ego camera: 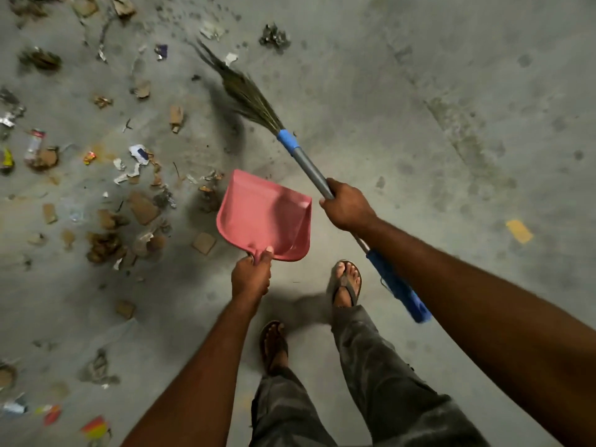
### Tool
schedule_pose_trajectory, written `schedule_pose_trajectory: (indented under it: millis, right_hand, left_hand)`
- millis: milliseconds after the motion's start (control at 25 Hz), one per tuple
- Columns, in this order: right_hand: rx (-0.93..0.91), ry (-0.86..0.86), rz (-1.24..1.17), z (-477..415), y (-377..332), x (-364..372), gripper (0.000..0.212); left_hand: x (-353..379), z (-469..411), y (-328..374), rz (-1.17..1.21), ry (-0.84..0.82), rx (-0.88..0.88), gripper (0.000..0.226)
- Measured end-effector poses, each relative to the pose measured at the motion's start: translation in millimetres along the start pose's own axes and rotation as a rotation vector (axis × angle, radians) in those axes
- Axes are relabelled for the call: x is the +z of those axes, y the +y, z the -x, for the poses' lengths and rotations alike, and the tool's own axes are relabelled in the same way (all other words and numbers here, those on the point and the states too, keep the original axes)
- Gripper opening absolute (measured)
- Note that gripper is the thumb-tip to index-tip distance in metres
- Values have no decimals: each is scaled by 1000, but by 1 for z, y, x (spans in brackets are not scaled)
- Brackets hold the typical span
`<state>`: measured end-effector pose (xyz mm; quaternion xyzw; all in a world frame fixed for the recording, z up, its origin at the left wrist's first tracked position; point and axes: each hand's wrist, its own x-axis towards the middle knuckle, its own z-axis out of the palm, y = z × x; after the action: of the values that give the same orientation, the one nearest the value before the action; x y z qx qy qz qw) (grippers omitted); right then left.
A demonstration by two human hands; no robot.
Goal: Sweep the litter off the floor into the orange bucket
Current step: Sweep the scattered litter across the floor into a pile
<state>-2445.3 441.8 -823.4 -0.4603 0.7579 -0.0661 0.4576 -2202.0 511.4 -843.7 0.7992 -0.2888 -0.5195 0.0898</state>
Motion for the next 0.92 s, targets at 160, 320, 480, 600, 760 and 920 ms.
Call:
schedule_pose_trajectory:
  millis: [160,320,480,600,760,920]
  right_hand:
    - [132,123,-188,67,-13,18,30]
    - [433,123,-339,95,-18,50,35]
    - [491,-109,-428,73,-63,95,21]
    - [283,-227,-332,48,-105,106,9]
    - [169,-185,-452,73,-144,109,9]
    - [325,2,-619,151,-130,132,8]
  left_hand:
    - [-19,13,-3,82,76,-65,42]
    - [-38,21,-22,124,113,-90,42]
    - [-61,26,-60,119,166,-104,48]
    - [-85,24,-84,128,187,-99,49]
    - [-117,30,-100,177,215,-102,46]
    - [-135,49,-123,171,186,-102,54]
